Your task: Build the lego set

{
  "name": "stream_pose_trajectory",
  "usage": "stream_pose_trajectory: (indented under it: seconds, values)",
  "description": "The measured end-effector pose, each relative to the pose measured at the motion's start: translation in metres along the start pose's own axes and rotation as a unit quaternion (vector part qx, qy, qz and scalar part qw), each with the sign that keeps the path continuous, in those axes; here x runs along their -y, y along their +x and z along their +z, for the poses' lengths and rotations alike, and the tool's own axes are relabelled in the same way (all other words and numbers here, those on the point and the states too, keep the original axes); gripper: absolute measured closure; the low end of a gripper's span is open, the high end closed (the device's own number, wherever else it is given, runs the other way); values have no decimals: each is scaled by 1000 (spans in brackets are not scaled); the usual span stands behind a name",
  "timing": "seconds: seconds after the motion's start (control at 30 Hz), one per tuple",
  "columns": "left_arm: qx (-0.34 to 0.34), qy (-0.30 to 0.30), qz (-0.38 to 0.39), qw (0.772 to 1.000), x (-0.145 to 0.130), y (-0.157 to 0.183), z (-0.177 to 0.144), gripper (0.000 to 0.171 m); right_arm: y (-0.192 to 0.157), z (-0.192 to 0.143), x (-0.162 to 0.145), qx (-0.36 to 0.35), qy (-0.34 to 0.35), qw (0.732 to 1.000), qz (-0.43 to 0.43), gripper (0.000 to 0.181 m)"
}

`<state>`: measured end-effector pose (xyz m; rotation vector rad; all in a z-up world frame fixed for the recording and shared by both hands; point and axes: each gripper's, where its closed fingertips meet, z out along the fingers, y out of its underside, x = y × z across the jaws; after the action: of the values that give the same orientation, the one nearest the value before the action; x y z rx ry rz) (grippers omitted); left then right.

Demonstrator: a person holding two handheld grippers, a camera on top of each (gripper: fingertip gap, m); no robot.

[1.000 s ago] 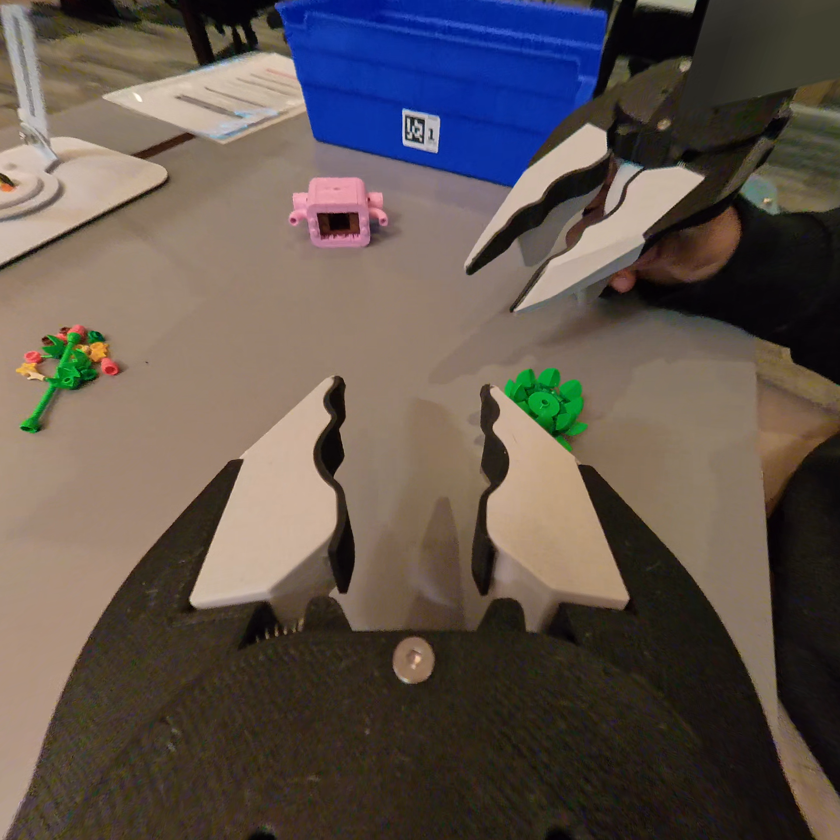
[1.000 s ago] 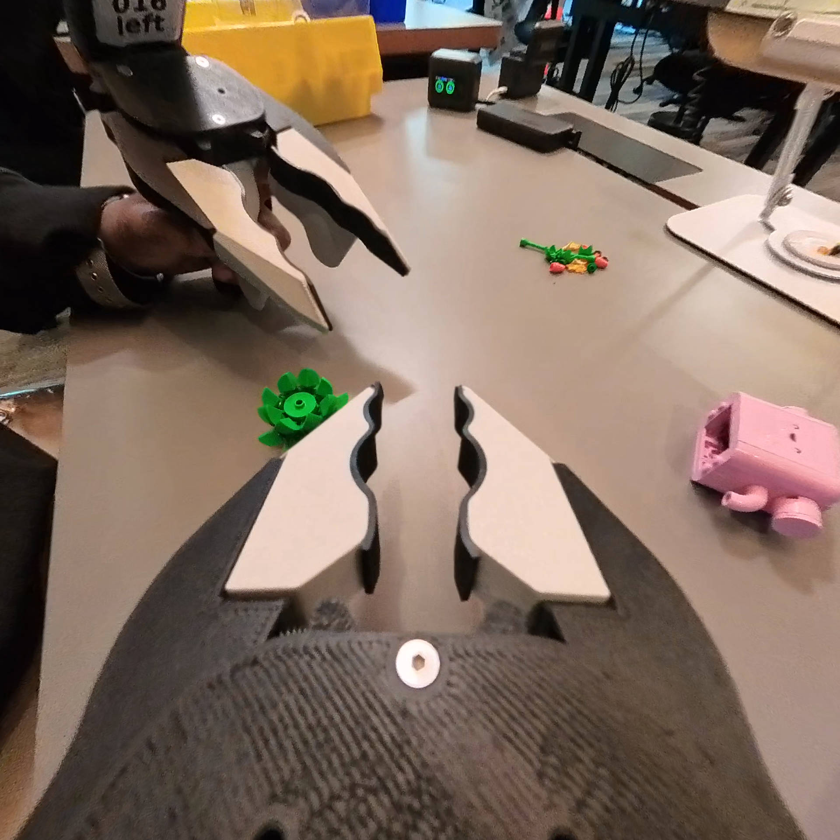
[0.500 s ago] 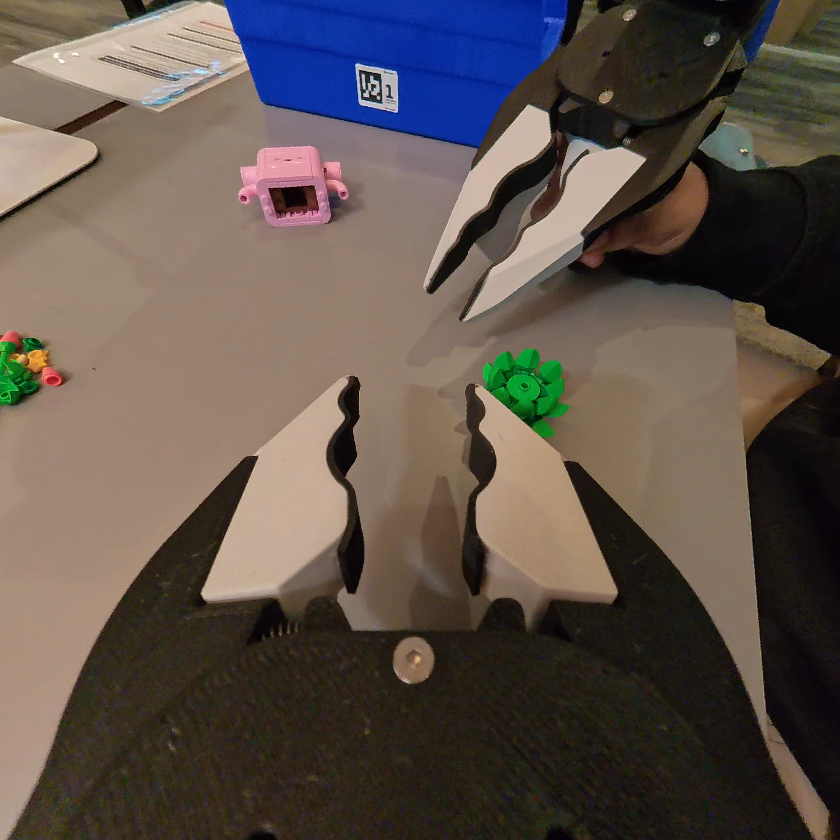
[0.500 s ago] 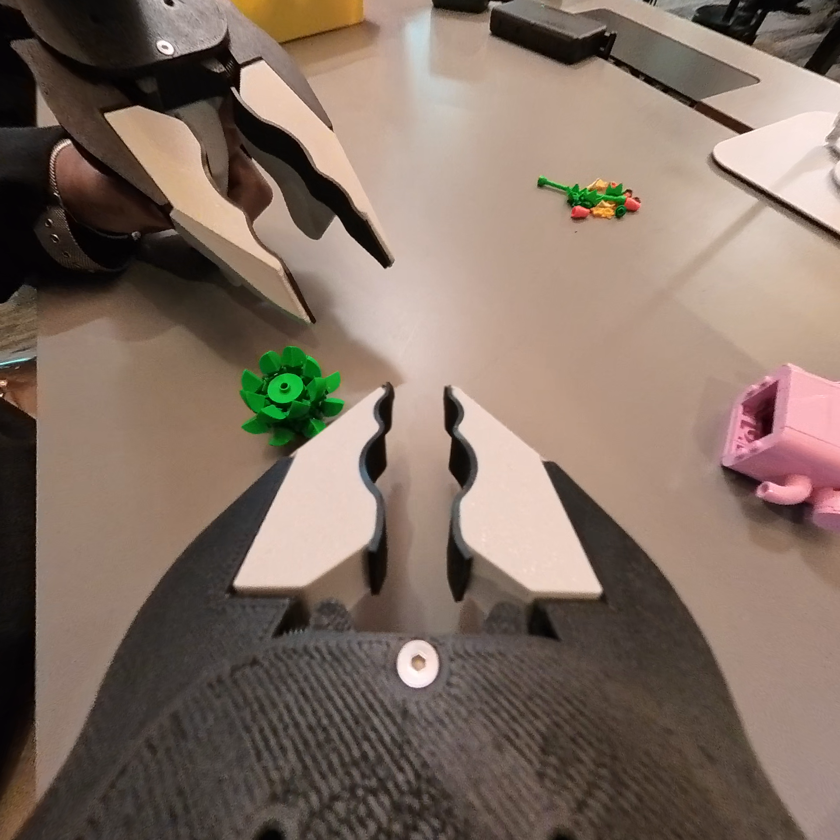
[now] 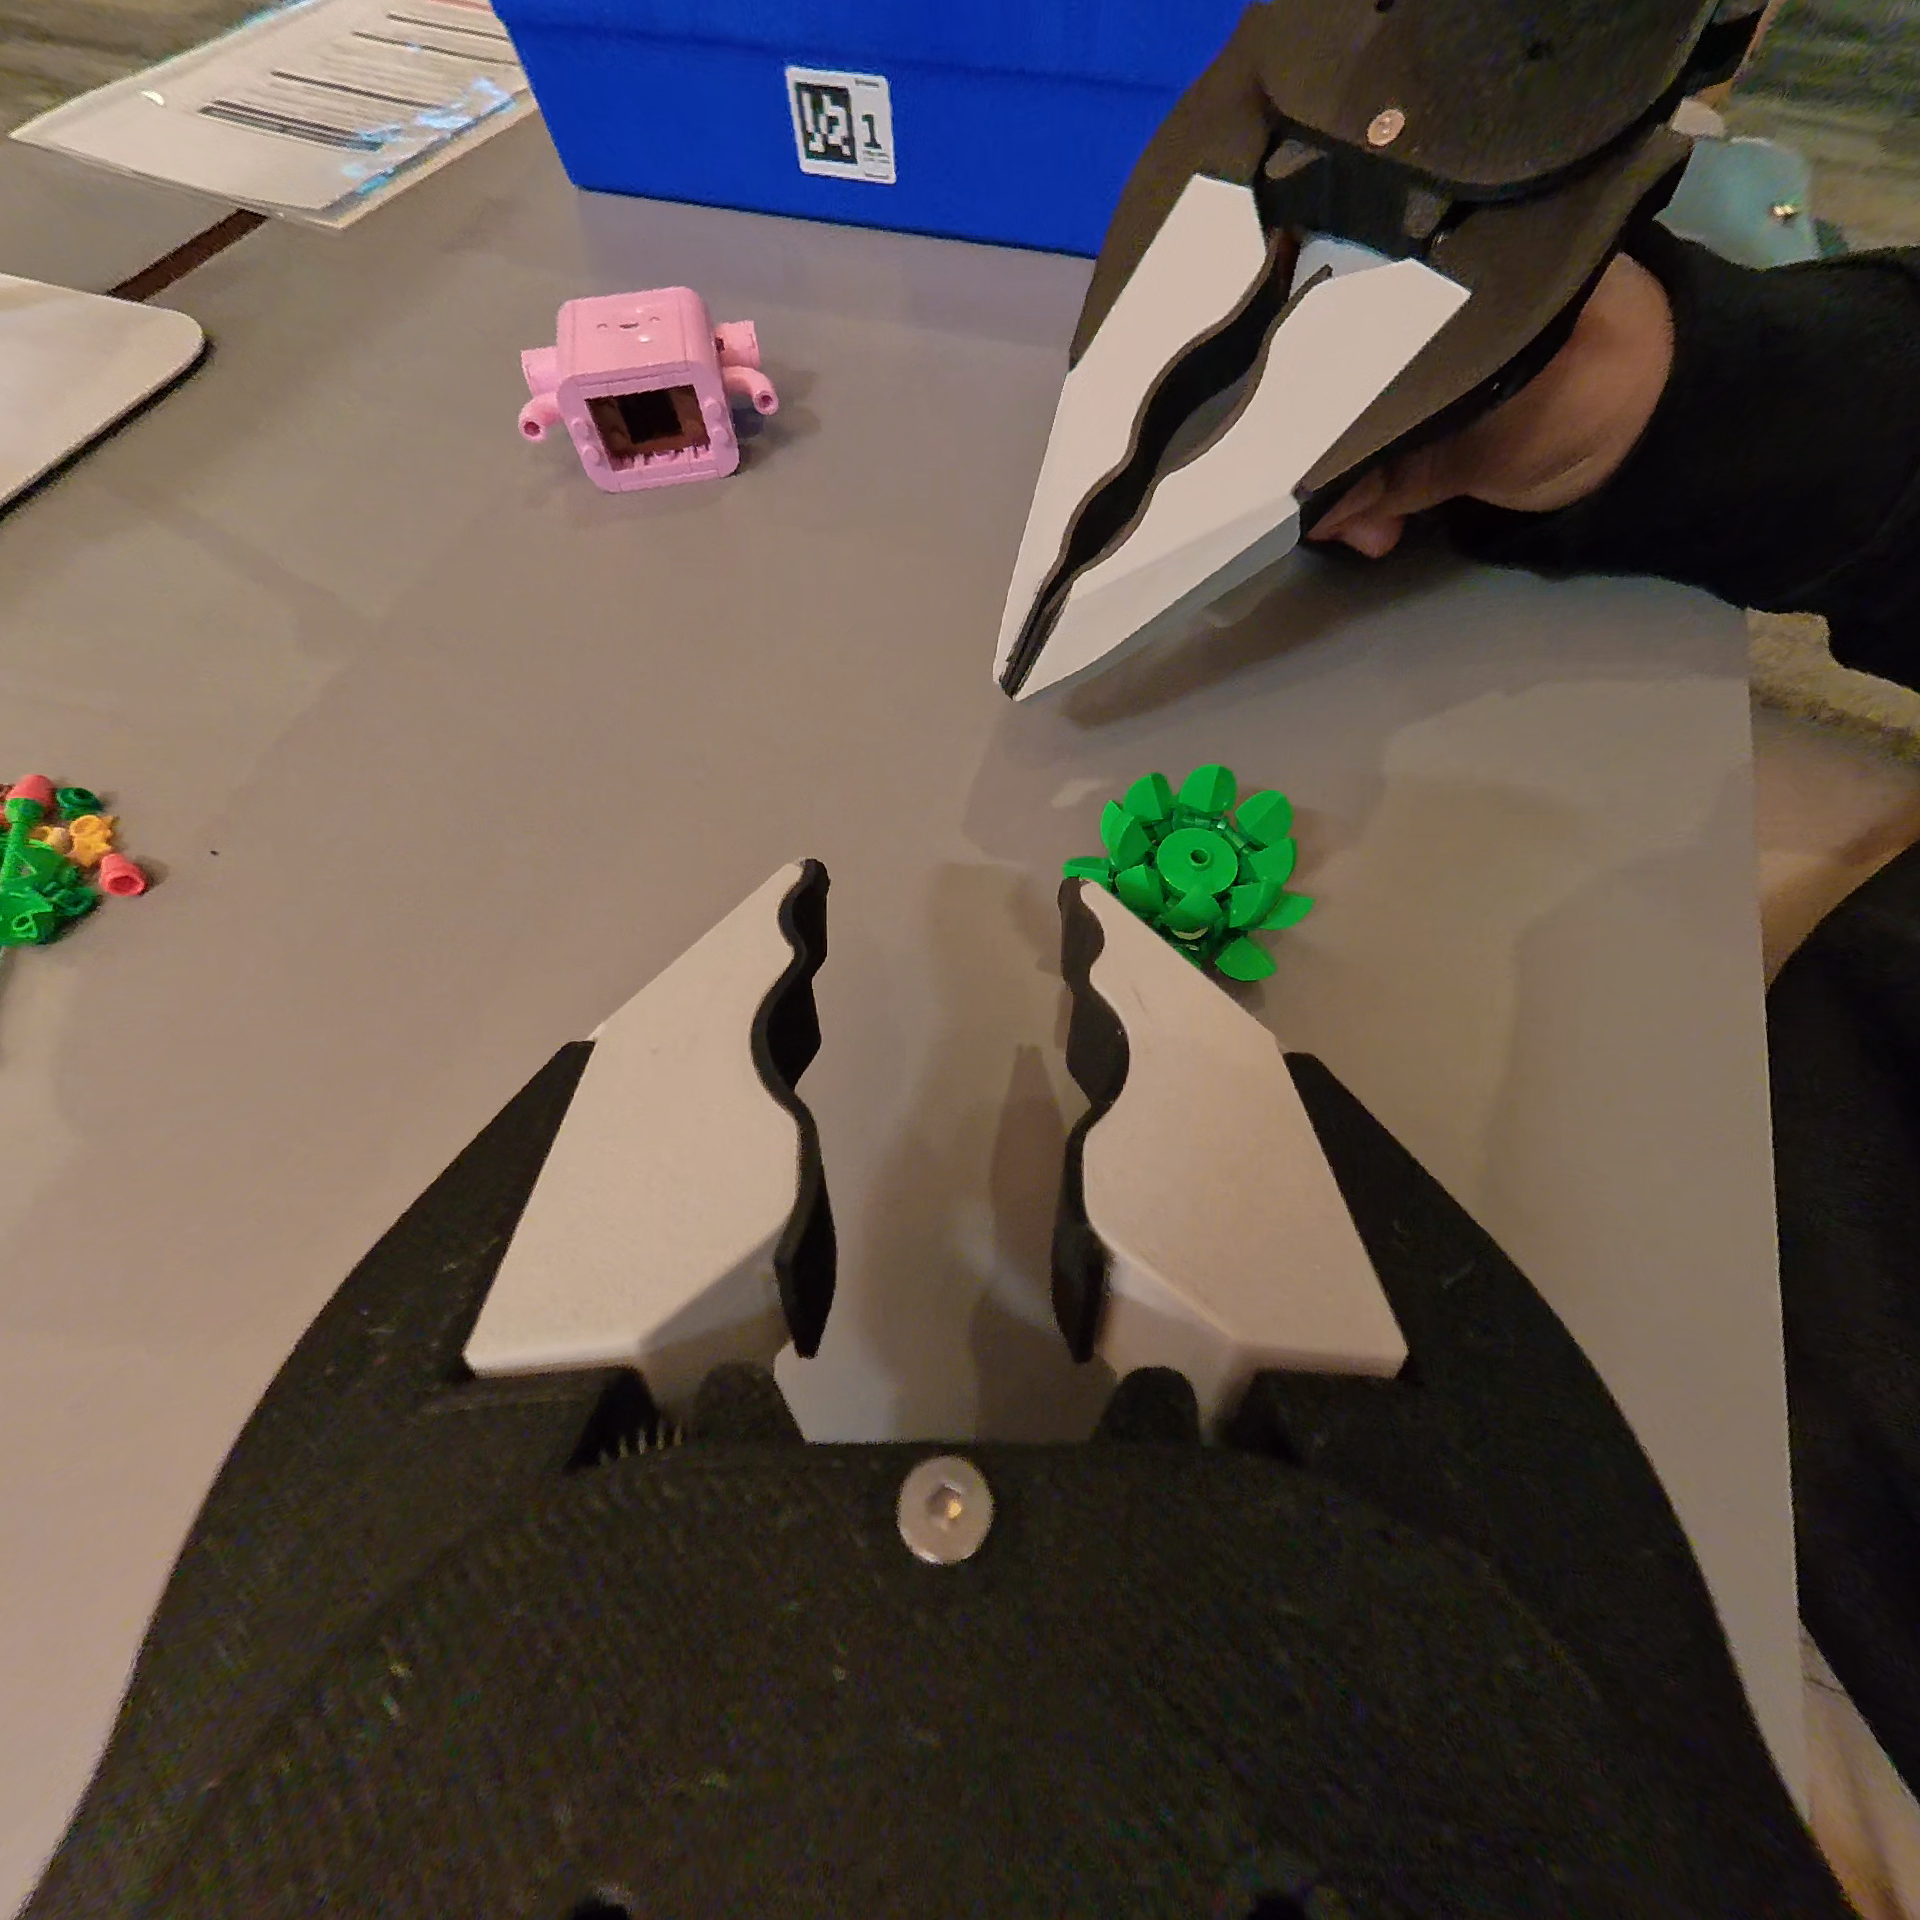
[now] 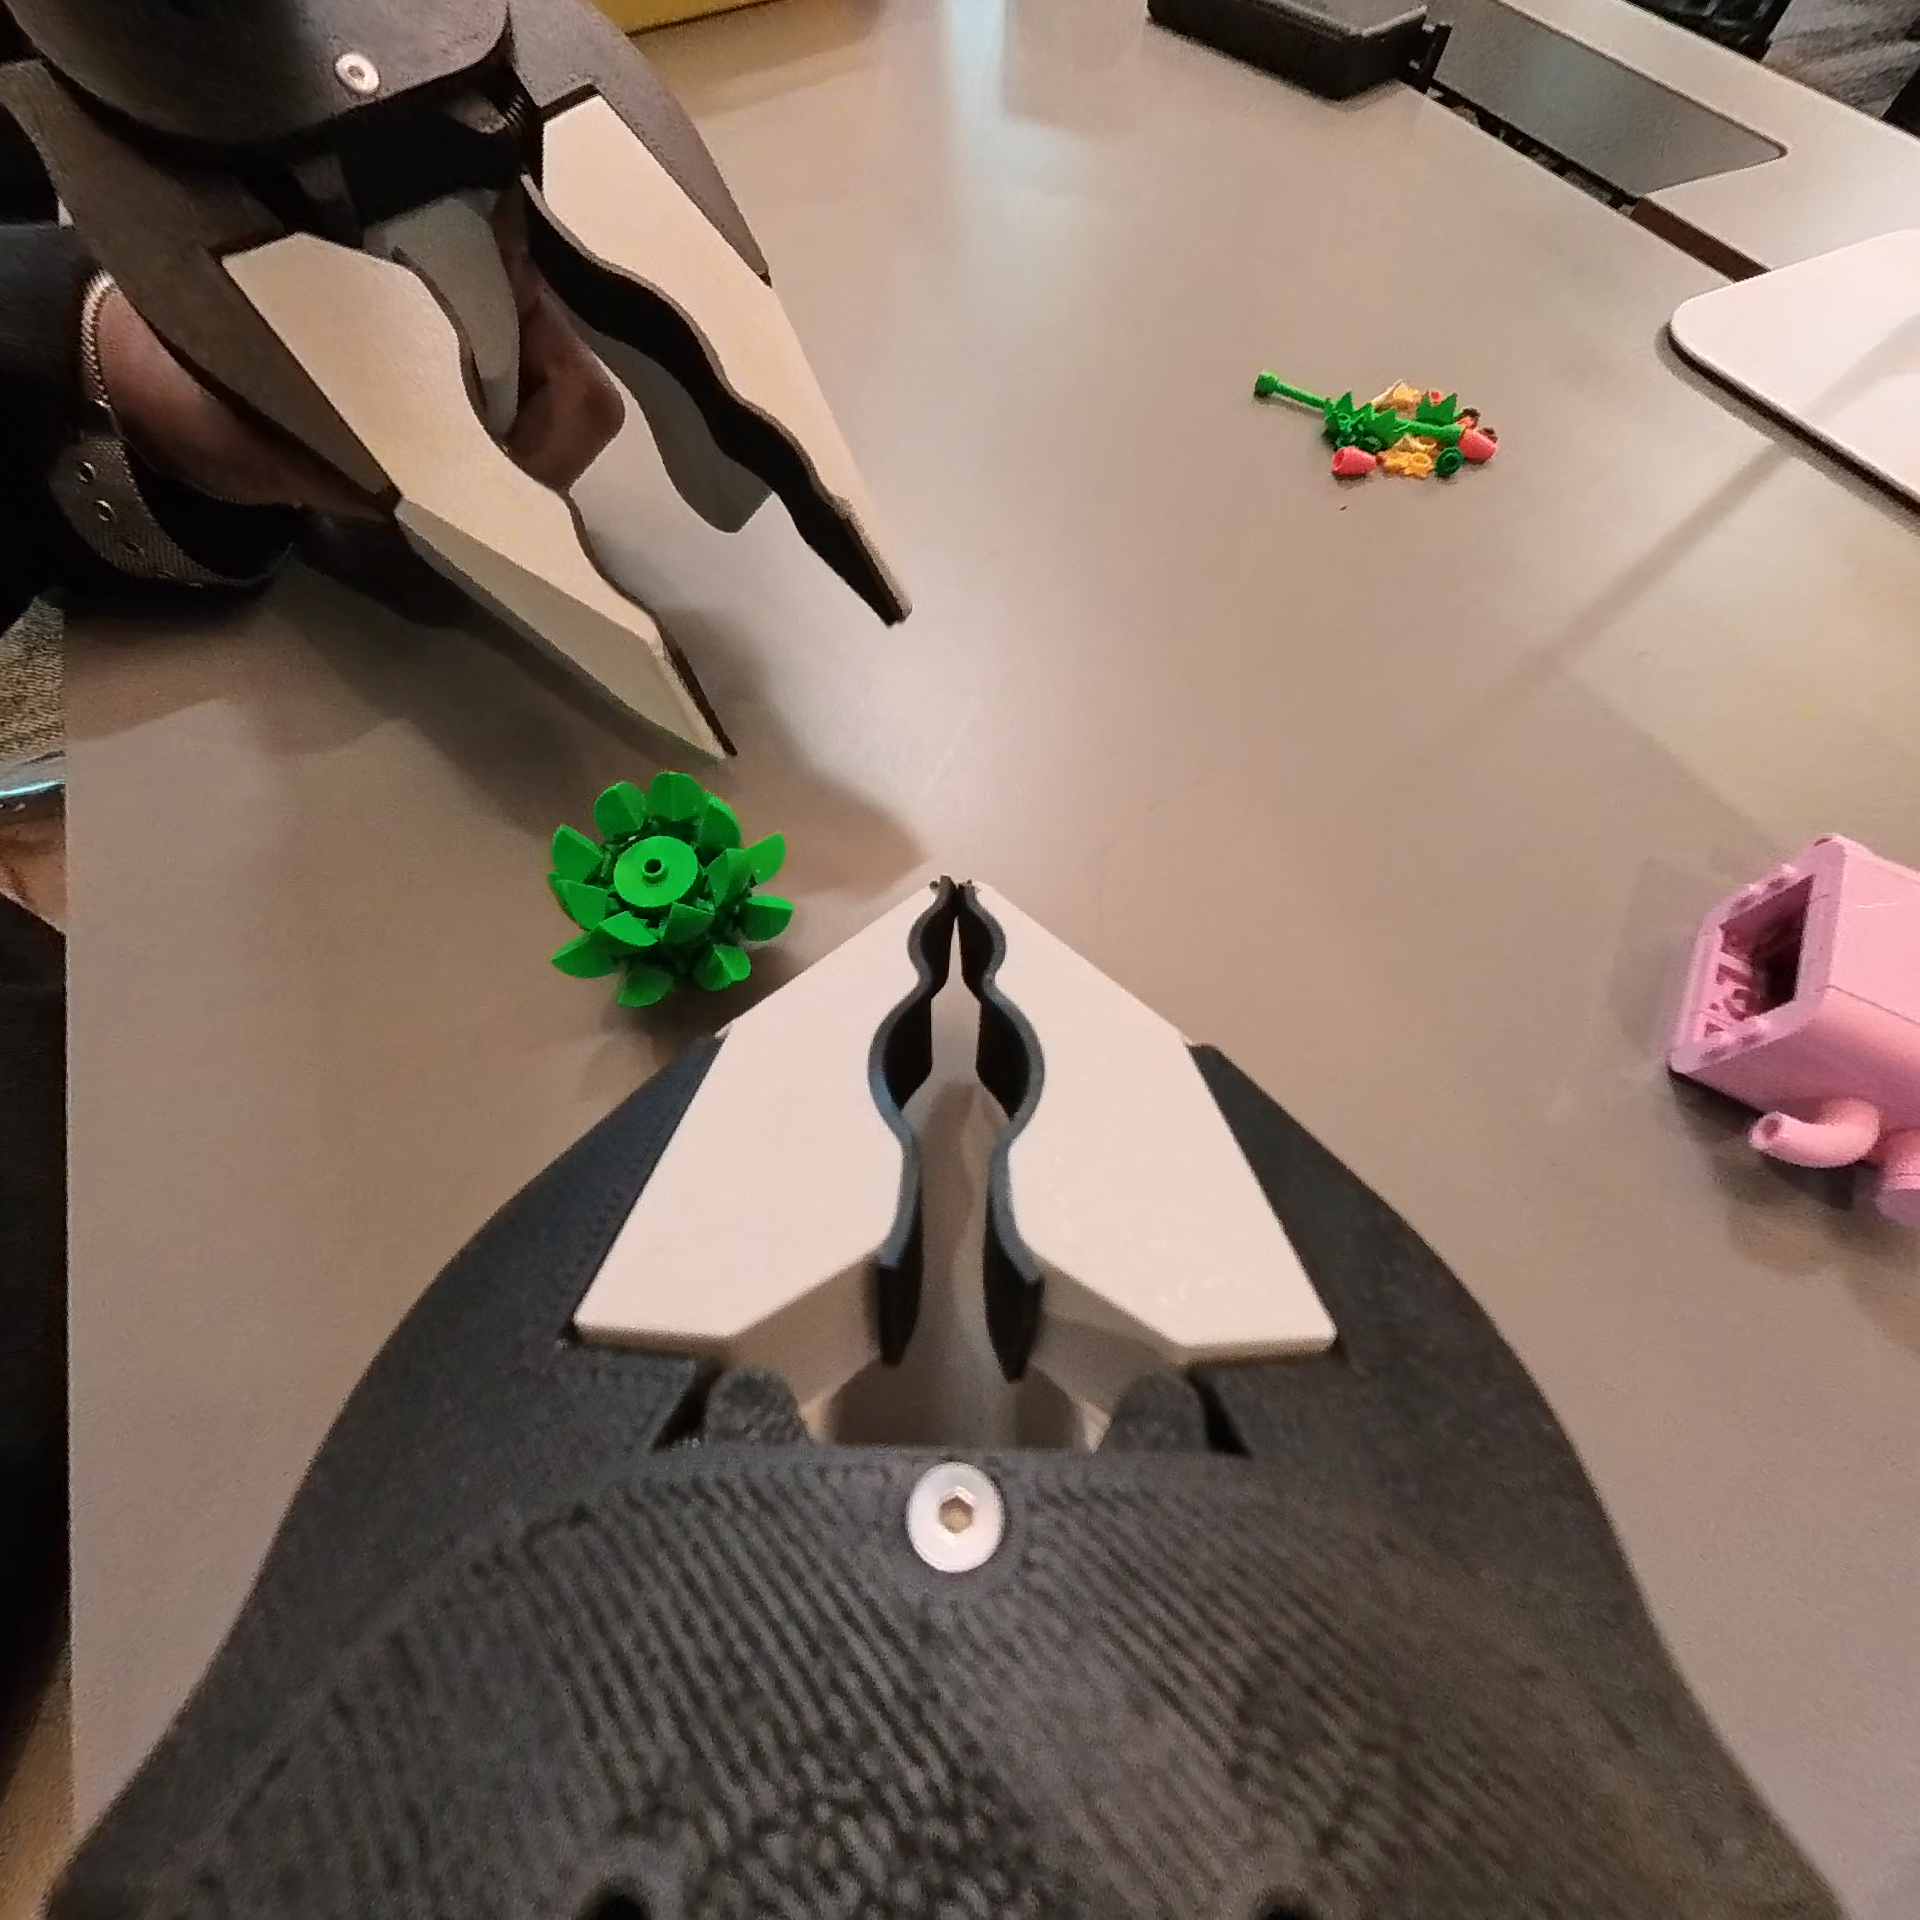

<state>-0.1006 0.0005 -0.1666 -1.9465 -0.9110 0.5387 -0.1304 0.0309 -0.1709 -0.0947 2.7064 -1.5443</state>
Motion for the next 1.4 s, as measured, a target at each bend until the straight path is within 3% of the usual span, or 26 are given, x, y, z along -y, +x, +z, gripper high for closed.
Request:
stream_pose_trajectory:
  seconds: [0.57, 0.8, 0.97, 1.23, 1.4]
  values:
    - [28, -12, 10, 999, -3, -4, 2, 133, -1, 1, -1, -7, -4, 1000, -13, 181]
    - [70, -14, -52, 996, -5, -26, 1, 152, 0, 1, 0, -4, -3, 1000, -6, 181]
    - [123, -8, -125, 984, -9, -64, -7, 171, -2, -2, 3, 0, 10, 1000, -8, 181]
    - [224, -65, -119, 965, -19, -180, 4, 164, -3, -3, 3, 1, 14, 1000, -11, 181]
    - [231, -86, -92, 965, -15, -206, 20, 161, -2, -2, 3, -2, 10, 1000, -12, 181]
